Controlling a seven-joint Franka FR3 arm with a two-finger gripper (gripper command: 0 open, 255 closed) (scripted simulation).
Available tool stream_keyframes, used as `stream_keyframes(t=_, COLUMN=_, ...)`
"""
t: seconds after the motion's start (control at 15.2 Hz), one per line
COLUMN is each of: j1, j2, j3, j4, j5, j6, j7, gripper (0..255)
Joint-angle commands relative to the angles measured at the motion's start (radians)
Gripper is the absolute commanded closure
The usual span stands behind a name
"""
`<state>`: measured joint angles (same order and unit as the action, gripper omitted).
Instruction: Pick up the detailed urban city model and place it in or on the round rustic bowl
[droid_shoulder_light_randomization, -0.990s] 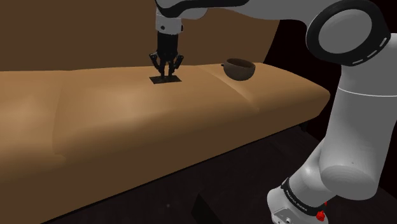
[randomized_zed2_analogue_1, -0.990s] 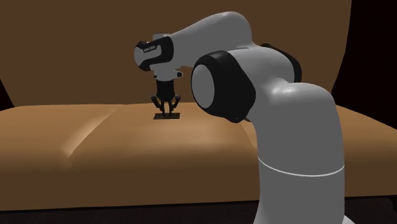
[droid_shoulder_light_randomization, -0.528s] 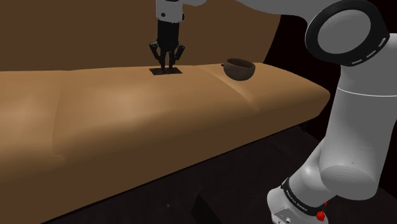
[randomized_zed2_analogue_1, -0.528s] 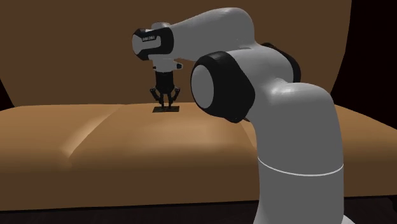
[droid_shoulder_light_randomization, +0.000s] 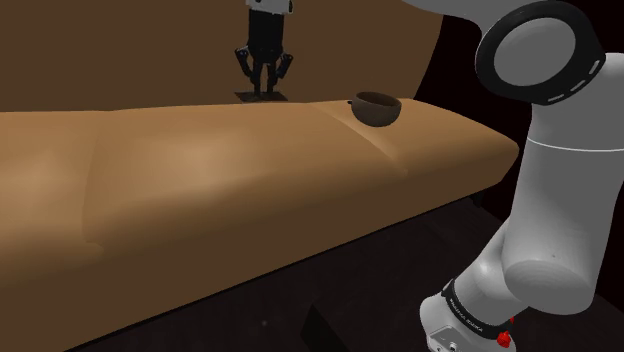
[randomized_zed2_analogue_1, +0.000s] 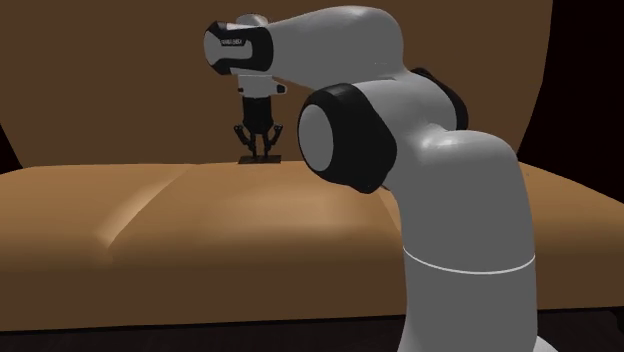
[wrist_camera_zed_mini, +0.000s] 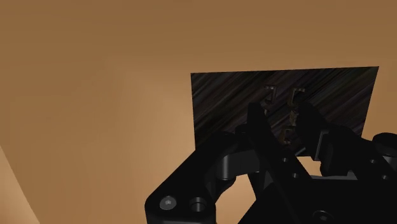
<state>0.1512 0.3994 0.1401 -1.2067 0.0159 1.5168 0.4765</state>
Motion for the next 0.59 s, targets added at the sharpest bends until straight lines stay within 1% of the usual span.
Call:
stream_keyframes(t=0.0, j1=0.002, j2=0.012, j3=0.0, j4=0.049, j5=-0.002, j6=-0.037, j7=0.003, gripper=255)
stream_keyframes(t=0.26, j1=0.007, j2=0.039, j3=0.001, j4=0.145, j5=-0.005, j6=-0.107, j7=0.007, gripper=255)
stream_keyframes(t=0.53, j1=0.014, j2=0.079, j3=0.001, j4=0.266, j5=-0.009, j6=-0.187, j7=0.012, gripper=255)
